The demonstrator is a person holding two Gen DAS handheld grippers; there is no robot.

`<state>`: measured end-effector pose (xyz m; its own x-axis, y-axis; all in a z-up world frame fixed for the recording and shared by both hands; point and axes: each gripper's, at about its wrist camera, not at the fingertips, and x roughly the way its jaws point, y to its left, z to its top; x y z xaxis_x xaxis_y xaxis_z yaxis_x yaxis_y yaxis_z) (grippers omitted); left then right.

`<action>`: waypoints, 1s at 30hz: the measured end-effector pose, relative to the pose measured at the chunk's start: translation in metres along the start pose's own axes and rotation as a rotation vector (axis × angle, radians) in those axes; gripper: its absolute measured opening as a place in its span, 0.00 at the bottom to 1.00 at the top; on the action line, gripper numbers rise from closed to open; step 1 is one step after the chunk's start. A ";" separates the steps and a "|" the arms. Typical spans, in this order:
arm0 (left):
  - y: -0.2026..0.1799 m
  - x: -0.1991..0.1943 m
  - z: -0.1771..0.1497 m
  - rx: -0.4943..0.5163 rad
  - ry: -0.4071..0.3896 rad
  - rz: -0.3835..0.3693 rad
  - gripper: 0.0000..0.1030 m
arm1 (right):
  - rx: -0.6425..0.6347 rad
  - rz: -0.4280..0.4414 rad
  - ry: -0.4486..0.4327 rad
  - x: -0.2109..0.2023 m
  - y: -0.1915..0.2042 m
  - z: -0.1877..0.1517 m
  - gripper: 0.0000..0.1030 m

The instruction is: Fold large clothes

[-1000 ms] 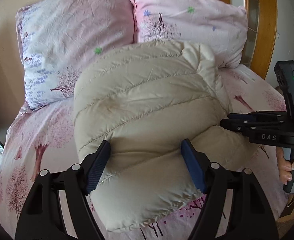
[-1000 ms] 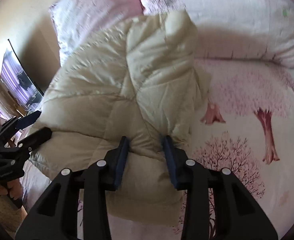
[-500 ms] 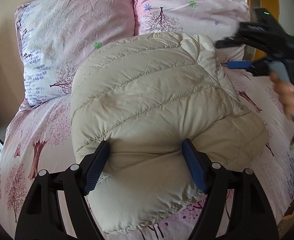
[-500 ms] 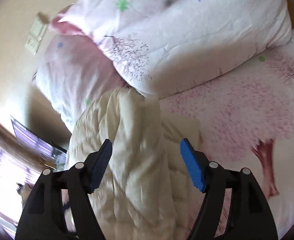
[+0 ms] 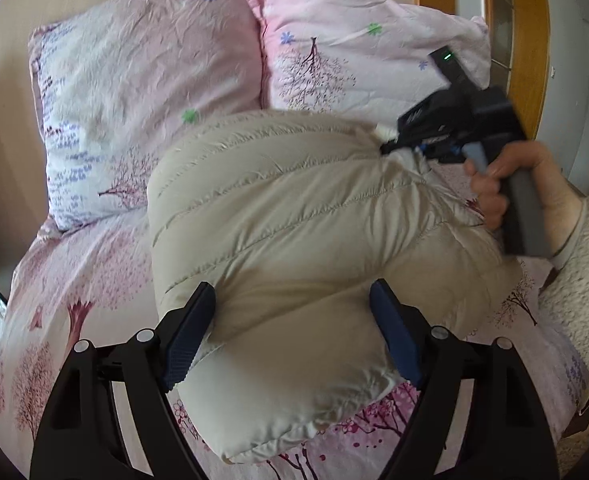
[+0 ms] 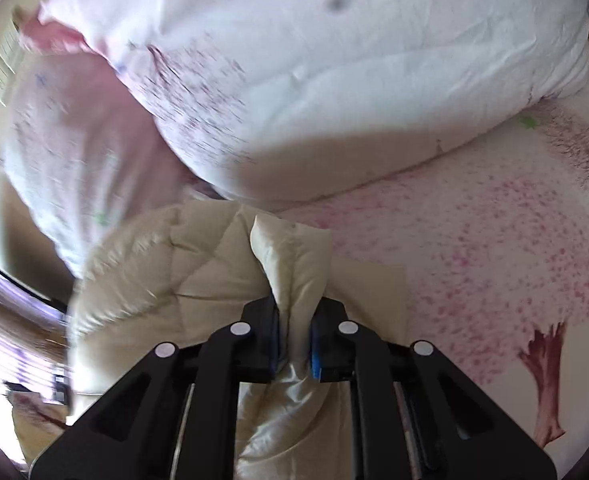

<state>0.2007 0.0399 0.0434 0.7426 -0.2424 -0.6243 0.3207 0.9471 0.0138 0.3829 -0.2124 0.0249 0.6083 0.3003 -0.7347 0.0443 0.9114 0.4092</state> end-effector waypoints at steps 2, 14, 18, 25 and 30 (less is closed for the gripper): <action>-0.002 0.004 0.001 0.000 0.003 0.002 0.78 | -0.025 -0.053 -0.013 0.005 0.003 -0.002 0.12; 0.009 0.041 0.012 -0.078 0.060 -0.041 0.78 | -0.046 -0.198 -0.009 0.036 0.002 -0.009 0.22; 0.023 0.010 0.008 -0.146 0.005 -0.114 0.78 | -0.054 -0.170 -0.069 0.000 -0.008 -0.018 0.53; 0.054 -0.024 0.005 -0.161 -0.071 0.049 0.78 | -0.174 0.019 -0.128 -0.083 -0.006 -0.082 0.48; 0.060 0.016 -0.001 -0.163 0.060 0.099 0.78 | -0.256 -0.065 -0.039 -0.064 0.007 -0.125 0.42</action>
<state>0.2308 0.0927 0.0338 0.7281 -0.1380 -0.6714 0.1449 0.9884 -0.0460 0.2455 -0.1900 0.0068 0.6411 0.2323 -0.7315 -0.1150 0.9714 0.2077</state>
